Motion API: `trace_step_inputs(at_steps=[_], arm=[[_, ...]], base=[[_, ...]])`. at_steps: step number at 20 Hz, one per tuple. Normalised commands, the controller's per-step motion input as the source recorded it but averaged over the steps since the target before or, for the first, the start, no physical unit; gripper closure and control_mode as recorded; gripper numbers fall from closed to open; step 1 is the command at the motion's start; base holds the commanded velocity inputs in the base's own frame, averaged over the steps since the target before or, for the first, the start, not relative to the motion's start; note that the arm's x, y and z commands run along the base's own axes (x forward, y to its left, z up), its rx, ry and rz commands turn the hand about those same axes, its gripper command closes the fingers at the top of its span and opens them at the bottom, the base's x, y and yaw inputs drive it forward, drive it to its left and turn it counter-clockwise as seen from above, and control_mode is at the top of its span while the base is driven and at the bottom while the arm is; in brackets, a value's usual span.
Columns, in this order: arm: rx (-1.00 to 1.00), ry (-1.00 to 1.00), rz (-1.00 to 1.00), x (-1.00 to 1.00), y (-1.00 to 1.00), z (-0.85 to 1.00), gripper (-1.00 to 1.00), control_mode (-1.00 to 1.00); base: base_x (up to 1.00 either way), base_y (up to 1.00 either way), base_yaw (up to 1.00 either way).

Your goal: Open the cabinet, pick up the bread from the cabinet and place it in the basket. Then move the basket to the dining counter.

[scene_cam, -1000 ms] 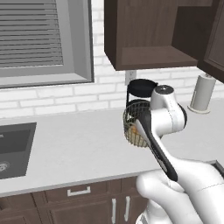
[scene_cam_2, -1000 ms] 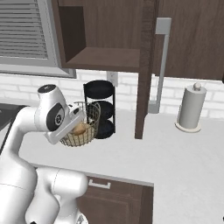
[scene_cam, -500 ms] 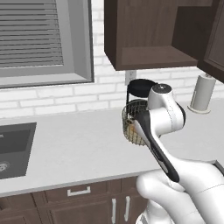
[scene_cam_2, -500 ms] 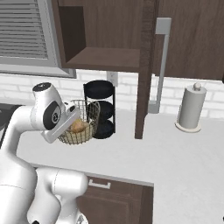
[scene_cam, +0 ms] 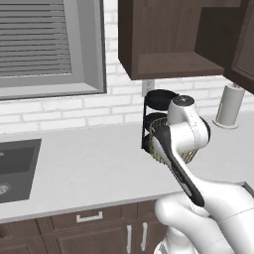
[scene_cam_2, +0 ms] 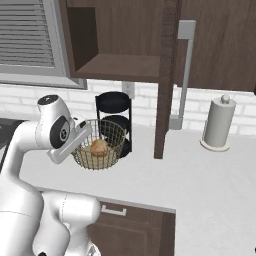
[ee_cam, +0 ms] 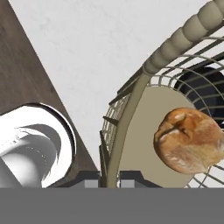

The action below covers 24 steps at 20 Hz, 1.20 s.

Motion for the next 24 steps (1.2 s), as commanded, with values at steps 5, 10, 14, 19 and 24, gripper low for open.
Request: trace_step_inputs(at_steps=[5, 10, 14, 19, 24], arm=[[0.00, 0.00, 0.01, -0.13, 0.00, 0.00, 1.00, 1.00], [0.00, 0.00, 0.00, 0.00, 0.00, 0.00, 1.00, 1.00], [0.00, 0.00, 0.00, 0.00, 0.00, 0.00, 1.00, 1.00], [0.00, 0.00, 0.00, 0.00, 0.00, 0.00, 1.00, 1.00], [0.00, 0.00, 0.00, 0.00, 0.00, 0.00, 1.00, 1.00]], base=[[-0.26, 0.00, 0.02], [-0.63, 0.09, 0.15], [-0.39, 0.23, 0.52], [-0.33, 0.26, 0.88], [-0.31, 0.13, 1.00]])
